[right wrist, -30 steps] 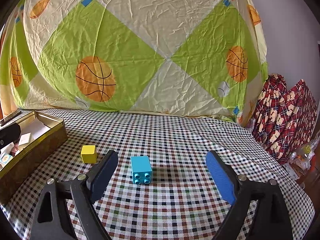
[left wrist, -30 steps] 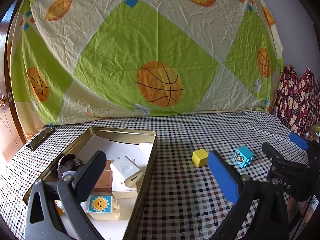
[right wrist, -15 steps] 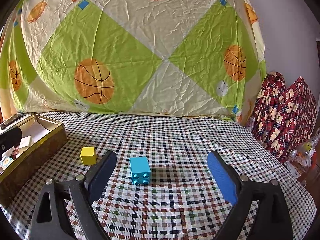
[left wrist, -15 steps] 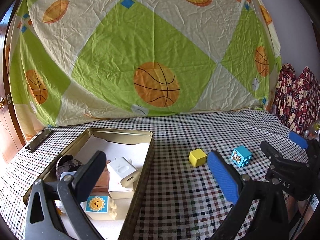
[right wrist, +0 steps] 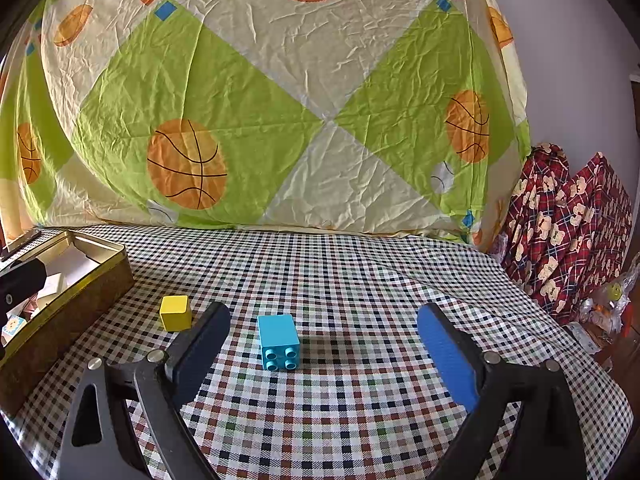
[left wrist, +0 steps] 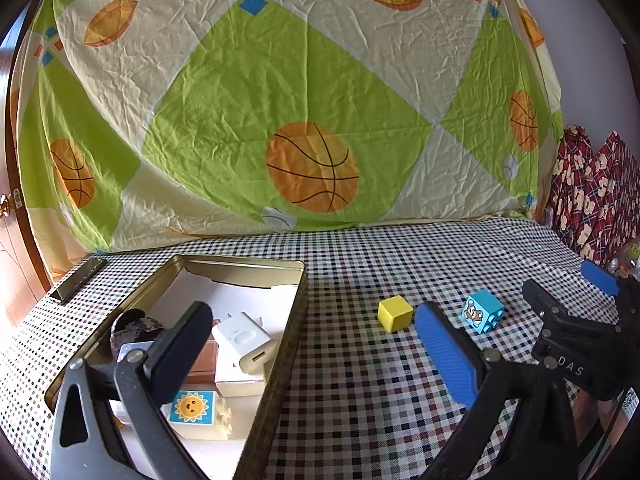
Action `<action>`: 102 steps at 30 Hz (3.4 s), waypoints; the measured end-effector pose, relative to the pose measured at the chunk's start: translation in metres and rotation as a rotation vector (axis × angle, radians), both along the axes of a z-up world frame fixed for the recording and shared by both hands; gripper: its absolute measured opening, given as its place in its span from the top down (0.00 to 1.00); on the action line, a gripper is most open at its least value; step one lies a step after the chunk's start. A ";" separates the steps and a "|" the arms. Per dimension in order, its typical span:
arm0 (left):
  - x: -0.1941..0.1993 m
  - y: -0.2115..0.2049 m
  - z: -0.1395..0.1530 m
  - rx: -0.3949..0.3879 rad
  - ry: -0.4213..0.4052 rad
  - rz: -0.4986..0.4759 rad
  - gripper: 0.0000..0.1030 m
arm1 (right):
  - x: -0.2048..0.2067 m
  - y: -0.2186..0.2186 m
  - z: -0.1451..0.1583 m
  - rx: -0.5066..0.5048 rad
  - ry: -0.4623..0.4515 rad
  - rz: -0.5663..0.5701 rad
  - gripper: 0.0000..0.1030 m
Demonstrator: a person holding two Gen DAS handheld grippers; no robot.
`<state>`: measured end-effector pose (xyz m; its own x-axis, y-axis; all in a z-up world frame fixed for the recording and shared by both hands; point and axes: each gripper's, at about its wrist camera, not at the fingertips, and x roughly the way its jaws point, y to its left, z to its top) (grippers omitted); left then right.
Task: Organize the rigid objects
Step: 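Withdraw the left tool toward the small yellow cube while the right tool moves toward the blue brick, then approach the yellow cube with the left tool while the right tool approaches the blue brick, then grasp the yellow cube with the left tool while the right tool grasps the blue brick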
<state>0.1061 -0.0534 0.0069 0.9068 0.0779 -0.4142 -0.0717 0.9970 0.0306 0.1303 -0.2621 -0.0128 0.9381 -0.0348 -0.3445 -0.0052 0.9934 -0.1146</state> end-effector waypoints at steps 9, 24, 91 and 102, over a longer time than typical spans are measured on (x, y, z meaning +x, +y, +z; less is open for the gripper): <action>0.002 -0.003 -0.002 0.006 0.004 -0.002 0.00 | 0.000 0.000 0.000 -0.006 0.006 -0.005 0.06; 0.007 -0.011 0.001 0.012 0.008 -0.014 0.00 | 0.001 0.002 0.000 -0.023 0.011 -0.015 0.06; 0.071 -0.047 -0.010 0.024 0.143 -0.099 0.00 | 0.032 -0.025 -0.010 0.071 0.140 0.056 0.02; 0.121 -0.050 -0.038 -0.020 0.273 -0.085 0.01 | 0.060 -0.036 -0.018 0.144 0.255 0.159 0.21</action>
<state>0.2274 -0.1038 -0.0306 0.7643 -0.0041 -0.6449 0.0199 0.9997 0.0173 0.1899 -0.2982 -0.0310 0.8106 0.1712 -0.5600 -0.1719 0.9837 0.0519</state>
